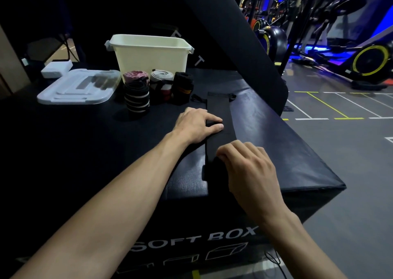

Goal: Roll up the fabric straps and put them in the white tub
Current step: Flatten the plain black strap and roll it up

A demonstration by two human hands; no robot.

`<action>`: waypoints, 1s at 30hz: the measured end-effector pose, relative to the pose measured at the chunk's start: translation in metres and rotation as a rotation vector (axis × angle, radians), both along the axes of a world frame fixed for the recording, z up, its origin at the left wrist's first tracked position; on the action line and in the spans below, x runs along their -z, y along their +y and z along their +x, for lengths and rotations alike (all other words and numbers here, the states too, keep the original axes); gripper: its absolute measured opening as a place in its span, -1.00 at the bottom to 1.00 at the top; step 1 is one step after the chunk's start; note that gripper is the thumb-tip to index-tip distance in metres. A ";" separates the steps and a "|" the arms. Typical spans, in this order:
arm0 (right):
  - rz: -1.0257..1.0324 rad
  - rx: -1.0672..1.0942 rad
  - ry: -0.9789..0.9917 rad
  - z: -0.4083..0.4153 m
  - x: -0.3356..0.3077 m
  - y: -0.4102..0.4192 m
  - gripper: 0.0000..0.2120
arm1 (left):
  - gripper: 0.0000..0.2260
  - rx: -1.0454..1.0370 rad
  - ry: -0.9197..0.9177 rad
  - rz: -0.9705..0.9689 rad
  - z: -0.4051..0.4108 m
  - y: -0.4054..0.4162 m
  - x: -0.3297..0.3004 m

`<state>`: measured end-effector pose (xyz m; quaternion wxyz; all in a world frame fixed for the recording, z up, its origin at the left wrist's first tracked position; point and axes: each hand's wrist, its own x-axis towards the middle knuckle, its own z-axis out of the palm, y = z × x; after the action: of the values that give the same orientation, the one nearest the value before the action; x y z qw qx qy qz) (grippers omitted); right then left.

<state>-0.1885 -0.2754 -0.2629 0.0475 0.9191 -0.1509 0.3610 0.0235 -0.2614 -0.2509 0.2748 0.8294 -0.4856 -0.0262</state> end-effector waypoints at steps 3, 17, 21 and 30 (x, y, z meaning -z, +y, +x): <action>0.054 -0.064 0.027 -0.009 0.002 -0.002 -0.83 | -0.66 -0.015 -0.016 0.000 -0.002 -0.001 -0.001; 0.095 -0.058 0.125 0.002 0.000 -0.014 -0.55 | -0.56 -0.030 -0.044 -0.073 0.010 -0.008 0.007; 0.150 -0.081 0.180 -0.003 -0.008 -0.005 -0.74 | -0.52 0.005 0.003 -0.095 0.012 -0.004 0.005; 0.252 0.011 0.228 -0.002 -0.010 0.005 -0.79 | -0.52 0.008 0.010 -0.088 0.010 -0.002 0.005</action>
<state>-0.1907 -0.2700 -0.2525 -0.0492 0.9519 -0.1934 0.2324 0.0338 -0.2633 -0.2558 0.3133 0.8144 -0.4884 -0.0100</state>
